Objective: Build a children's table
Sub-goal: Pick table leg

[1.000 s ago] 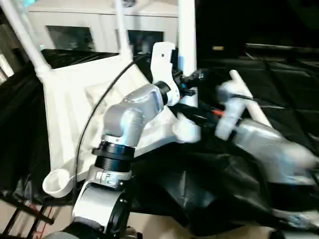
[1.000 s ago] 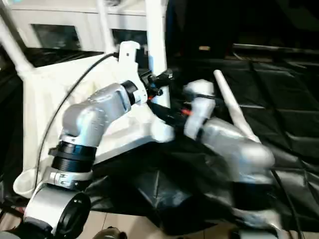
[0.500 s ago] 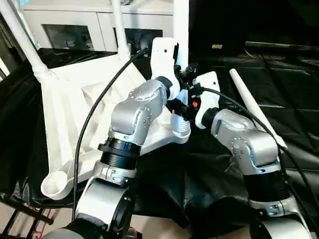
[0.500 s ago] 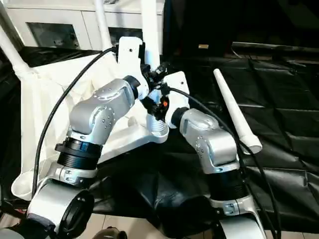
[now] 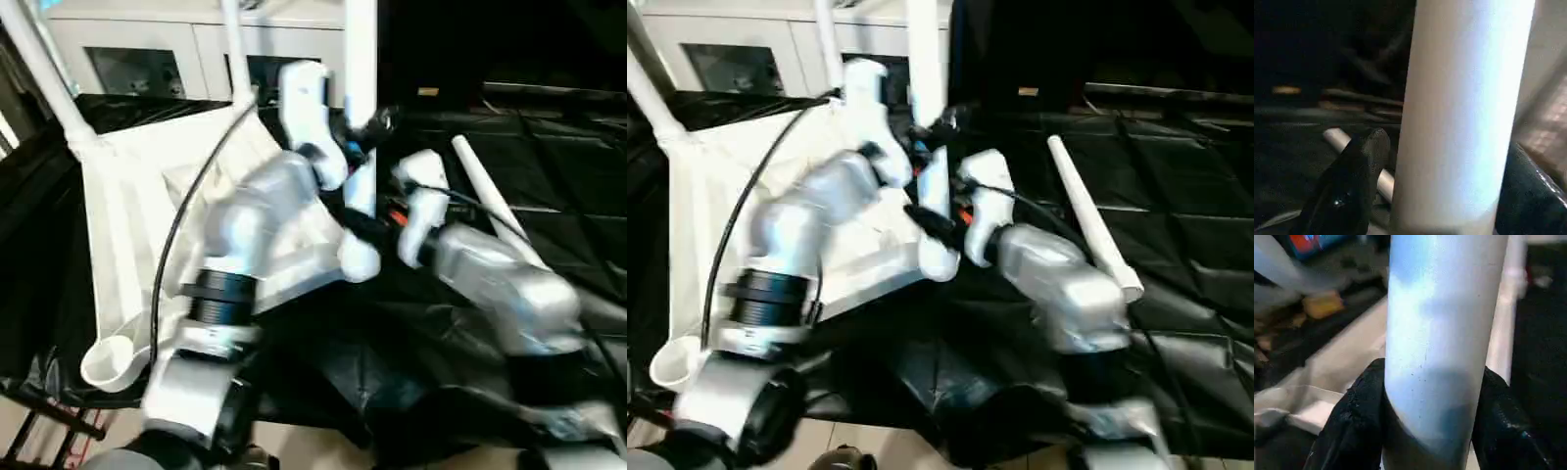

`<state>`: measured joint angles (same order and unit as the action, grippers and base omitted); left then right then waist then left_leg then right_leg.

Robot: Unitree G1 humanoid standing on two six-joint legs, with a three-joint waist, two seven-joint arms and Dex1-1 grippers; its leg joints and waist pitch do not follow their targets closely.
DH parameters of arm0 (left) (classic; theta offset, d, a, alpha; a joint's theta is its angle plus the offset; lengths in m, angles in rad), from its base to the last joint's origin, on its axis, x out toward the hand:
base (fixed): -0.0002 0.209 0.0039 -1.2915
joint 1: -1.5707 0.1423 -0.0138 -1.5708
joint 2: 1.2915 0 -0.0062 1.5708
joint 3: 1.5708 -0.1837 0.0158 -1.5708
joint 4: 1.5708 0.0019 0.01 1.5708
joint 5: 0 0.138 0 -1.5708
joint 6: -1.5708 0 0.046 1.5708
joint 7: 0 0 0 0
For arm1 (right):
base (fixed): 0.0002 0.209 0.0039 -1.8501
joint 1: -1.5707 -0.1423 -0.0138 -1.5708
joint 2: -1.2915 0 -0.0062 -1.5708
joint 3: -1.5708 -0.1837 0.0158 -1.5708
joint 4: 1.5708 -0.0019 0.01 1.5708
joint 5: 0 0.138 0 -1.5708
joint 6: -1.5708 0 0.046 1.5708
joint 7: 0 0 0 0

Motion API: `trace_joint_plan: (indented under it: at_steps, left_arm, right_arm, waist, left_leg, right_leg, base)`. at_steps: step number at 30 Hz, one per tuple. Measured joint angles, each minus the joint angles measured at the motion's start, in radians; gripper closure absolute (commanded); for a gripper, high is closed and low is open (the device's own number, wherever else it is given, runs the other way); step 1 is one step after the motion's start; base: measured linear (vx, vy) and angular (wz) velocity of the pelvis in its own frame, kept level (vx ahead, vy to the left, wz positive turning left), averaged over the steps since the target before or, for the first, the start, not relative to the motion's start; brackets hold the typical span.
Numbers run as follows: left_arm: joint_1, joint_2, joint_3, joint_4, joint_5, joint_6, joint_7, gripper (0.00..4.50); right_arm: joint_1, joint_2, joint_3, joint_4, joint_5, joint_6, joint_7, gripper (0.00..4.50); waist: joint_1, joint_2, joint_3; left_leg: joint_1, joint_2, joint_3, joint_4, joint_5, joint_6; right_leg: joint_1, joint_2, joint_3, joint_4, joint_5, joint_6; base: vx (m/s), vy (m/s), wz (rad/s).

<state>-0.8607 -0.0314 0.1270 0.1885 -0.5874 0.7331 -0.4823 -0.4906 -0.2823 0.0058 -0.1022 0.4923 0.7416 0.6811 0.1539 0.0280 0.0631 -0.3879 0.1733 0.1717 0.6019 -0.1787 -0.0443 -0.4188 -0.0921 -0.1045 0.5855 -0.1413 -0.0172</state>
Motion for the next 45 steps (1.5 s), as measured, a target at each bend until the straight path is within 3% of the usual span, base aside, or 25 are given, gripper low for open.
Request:
trace_joint_plan:
  at_steps: [4, 5, 9, 12, 20, 22, 26, 31, 45]
  left_arm:
    - [0.027, 0.029, 0.001, -0.062, -0.090, 0.067, -0.110, 1.40]
    - [0.035, 0.035, -0.004, -0.069, -0.099, 0.078, -0.129, 1.68]
    - [0.068, 0.059, -0.031, -0.106, -0.122, 0.092, -0.192, 1.80]
    - [0.068, 0.041, -0.021, -0.104, -0.130, 0.096, -0.185, 2.15]
    - [0.063, 0.029, -0.007, -0.094, -0.131, 0.088, -0.139, 2.51]
    - [0.053, 0.023, -0.006, -0.083, -0.125, 0.088, -0.112, 2.53]
    - [-0.019, -0.001, 0.009, 0.001, -0.038, 0.088, 0.101, 2.61]
    - [-0.019, -0.011, 0.035, 0.068, -0.001, 0.066, 0.201, 2.64]
    - [-0.015, -0.013, -0.008, 0.059, 0.030, 0.047, 0.203, 2.64]
  right_arm:
    - [0.016, -0.041, -0.021, -0.034, 0.076, 0.018, 0.092, 2.63]
    - [0.020, -0.050, -0.022, -0.038, 0.089, 0.020, 0.105, 2.63]
    - [0.027, -0.073, -0.021, -0.052, 0.125, 0.034, 0.159, 2.63]
    - [0.027, -0.079, -0.024, -0.052, 0.133, 0.037, 0.167, 2.63]
    - [0.027, -0.085, -0.029, -0.050, 0.138, 0.039, 0.161, 2.63]
    - [0.024, -0.084, -0.031, -0.042, 0.138, 0.039, 0.148, 2.07]
    - [-0.014, -0.056, -0.027, -0.001, 0.086, 0.047, 0.039, 1.62]
    - [-0.062, -0.030, -0.037, 0.054, 0.084, 0.144, -0.066, 1.58]
    - [-0.104, -0.073, -0.040, 0.087, 0.134, 0.289, -0.051, 1.58]
  waist:
    - [0.005, 0.000, 0.000]
    - [0.006, 0.000, 0.000]
    - [0.008, 0.000, 0.000]
    - [0.011, 0.000, 0.000]
    - [0.015, 0.000, 0.000]
    - [0.015, 0.000, 0.000]
    - [0.014, -0.001, 0.000]
    - [0.008, -0.002, 0.000]
    - [0.017, -0.004, 0.001]
  left_leg:
    - [0.002, 0.000, 0.000, 0.001, 0.000, 0.000]
    - [0.002, 0.000, 0.000, 0.002, 0.000, 0.000]
    - [0.002, 0.000, 0.000, 0.004, 0.000, 0.000]
    - [0.003, 0.000, 0.000, 0.006, 0.000, -0.001]
    - [0.002, 0.000, 0.000, 0.006, 0.000, -0.001]
    - [0.002, 0.001, 0.000, 0.006, 0.000, -0.001]
    - [0.003, 0.000, 0.000, 0.007, 0.001, -0.001]
    - [0.001, 0.000, 0.000, 0.007, 0.001, -0.001]
    - [0.001, 0.000, 0.000, 0.007, 0.000, -0.001]
  right_leg:
    - [0.001, 0.000, 0.000, 0.001, -0.001, 0.001]
    - [0.001, 0.000, 0.000, 0.002, -0.001, 0.002]
    - [0.001, 0.000, 0.001, 0.005, -0.002, 0.003]
    - [0.001, 0.000, 0.001, 0.006, -0.002, 0.003]
    - [0.001, 0.000, 0.001, 0.006, -0.002, 0.004]
    - [0.001, 0.000, 0.001, 0.006, -0.002, 0.004]
    - [0.002, 0.000, 0.001, 0.007, -0.002, 0.004]
    - [0.000, 0.000, 0.001, 0.007, -0.003, 0.005]
    - [0.000, 0.000, 0.001, 0.007, -0.003, 0.006]
  base:
    - [0.000, 0.000, 0.00]
    - [0.000, 0.000, 0.00]
    - [0.000, 0.000, 0.00]
    - [0.000, 0.000, 0.00]
    - [0.000, 0.000, 0.00]
    - [0.000, 0.000, 0.00]
    - [0.000, 0.000, 0.00]
    - [0.000, 0.000, 0.00]
    - [0.000, 0.000, 0.00]
